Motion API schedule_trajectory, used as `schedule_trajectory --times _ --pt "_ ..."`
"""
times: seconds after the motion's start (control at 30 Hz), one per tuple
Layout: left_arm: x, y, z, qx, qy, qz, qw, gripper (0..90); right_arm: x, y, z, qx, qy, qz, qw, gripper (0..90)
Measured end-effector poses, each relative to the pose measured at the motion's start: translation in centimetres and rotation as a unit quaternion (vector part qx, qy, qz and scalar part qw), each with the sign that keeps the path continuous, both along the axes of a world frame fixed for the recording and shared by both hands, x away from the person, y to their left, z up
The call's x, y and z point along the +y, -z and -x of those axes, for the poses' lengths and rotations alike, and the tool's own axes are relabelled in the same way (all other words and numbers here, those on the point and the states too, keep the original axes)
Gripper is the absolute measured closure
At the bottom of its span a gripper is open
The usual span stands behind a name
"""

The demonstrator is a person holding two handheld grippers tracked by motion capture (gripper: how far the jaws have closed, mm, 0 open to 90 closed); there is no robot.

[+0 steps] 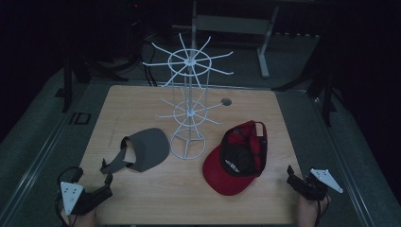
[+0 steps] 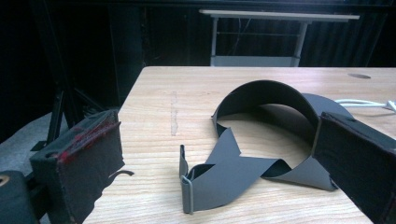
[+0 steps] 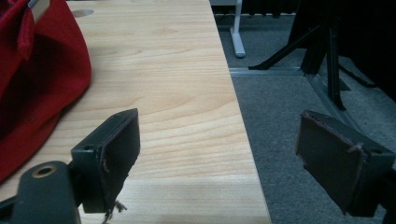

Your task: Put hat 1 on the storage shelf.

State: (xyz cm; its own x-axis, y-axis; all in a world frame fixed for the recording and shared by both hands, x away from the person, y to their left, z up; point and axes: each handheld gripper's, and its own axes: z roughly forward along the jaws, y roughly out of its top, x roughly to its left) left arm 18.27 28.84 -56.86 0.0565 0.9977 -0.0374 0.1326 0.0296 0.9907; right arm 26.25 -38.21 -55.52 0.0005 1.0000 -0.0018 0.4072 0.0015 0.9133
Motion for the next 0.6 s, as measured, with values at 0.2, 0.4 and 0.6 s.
schedule_trajectory --times 0.2,0.4,0.6 --pt "-0.15 -0.1 0.05 -0.005 0.007 0.001 1.0 2.2 -0.04 0.0 -0.12 0.006 -0.002 -0.002 1.0 13.9" --pt "-0.35 -0.32 0.22 -0.017 0.017 0.013 0.9996 2.2 -0.19 0.0 -0.25 0.017 -0.006 -0.011 0.9998 13.9" --pt "-0.72 -0.7 0.49 -0.013 0.028 0.016 0.9994 2.2 0.21 -0.98 -0.62 0.083 -0.049 -0.027 0.995 10.3"
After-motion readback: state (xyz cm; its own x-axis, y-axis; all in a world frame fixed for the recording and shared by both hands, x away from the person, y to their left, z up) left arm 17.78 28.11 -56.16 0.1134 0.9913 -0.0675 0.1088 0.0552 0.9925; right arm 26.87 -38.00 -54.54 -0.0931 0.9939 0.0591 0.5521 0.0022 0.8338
